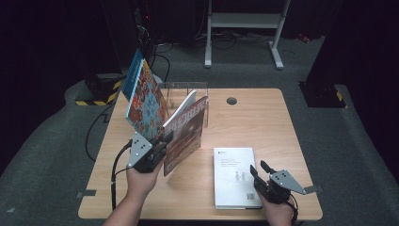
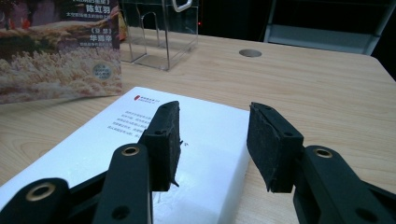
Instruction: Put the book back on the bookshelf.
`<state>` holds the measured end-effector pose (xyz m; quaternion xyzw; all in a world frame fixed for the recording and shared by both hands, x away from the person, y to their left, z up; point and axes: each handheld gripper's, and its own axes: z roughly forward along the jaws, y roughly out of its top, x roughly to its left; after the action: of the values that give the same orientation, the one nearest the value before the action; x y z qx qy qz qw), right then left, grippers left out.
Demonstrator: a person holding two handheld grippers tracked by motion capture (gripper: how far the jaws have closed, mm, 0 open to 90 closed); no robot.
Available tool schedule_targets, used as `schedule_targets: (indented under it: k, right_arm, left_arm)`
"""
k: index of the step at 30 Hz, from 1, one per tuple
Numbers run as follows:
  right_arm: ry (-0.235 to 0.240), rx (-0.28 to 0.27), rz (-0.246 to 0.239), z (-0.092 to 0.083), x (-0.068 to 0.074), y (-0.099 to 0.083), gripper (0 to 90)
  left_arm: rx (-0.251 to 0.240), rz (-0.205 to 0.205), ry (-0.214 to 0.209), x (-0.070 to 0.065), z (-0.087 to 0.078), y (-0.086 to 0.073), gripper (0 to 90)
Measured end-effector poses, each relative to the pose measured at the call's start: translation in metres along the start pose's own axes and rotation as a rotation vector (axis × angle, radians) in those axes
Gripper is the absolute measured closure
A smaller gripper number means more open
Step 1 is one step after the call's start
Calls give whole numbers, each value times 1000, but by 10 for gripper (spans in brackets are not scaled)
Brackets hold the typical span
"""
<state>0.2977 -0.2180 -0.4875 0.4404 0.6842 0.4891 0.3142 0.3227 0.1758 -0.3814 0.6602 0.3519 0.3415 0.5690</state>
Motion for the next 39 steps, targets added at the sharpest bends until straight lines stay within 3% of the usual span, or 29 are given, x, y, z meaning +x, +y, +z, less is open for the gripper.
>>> schedule_targets:
  k: [13, 20, 32, 39]
  right_arm:
    - [5, 21, 5, 0, -1, -2, 517]
    - [7, 20, 3, 0, 0, -2, 521]
    - [10, 12, 11, -1, -1, -2, 529]
    - [14, 12, 14, -2, -1, -2, 529]
  left_arm:
    - [-2, -29, 39, 15, 6, 5, 842]
    - [-11, -39, 84, 23, 7, 10, 842]
    - [-10, -15, 173, 35, 16, 24, 842]
    - [-4, -7, 192, 38, 30, 26, 842]
